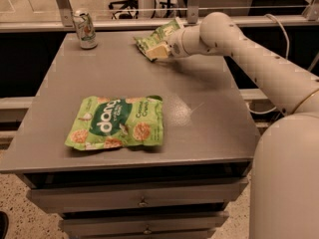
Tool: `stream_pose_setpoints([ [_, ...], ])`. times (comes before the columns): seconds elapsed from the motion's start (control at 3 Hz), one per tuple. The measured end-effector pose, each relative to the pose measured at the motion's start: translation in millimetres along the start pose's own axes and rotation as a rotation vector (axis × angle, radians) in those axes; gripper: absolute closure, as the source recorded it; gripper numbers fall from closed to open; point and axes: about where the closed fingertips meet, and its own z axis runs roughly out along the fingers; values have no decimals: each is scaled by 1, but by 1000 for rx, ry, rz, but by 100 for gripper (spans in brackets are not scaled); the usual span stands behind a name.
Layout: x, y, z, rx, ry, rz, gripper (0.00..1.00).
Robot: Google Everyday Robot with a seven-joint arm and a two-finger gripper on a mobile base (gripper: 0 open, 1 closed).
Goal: Move green jalapeno chip bag near green rice chip bag
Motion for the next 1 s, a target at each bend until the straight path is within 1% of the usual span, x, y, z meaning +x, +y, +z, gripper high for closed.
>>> stream_pose_setpoints([
  [0.33, -2, 1, -5, 8, 3, -22, 73],
  [0.67, -13, 4, -14, 7, -22, -53, 100],
  [1.0, -42, 15, -35, -11, -88, -121, 100],
])
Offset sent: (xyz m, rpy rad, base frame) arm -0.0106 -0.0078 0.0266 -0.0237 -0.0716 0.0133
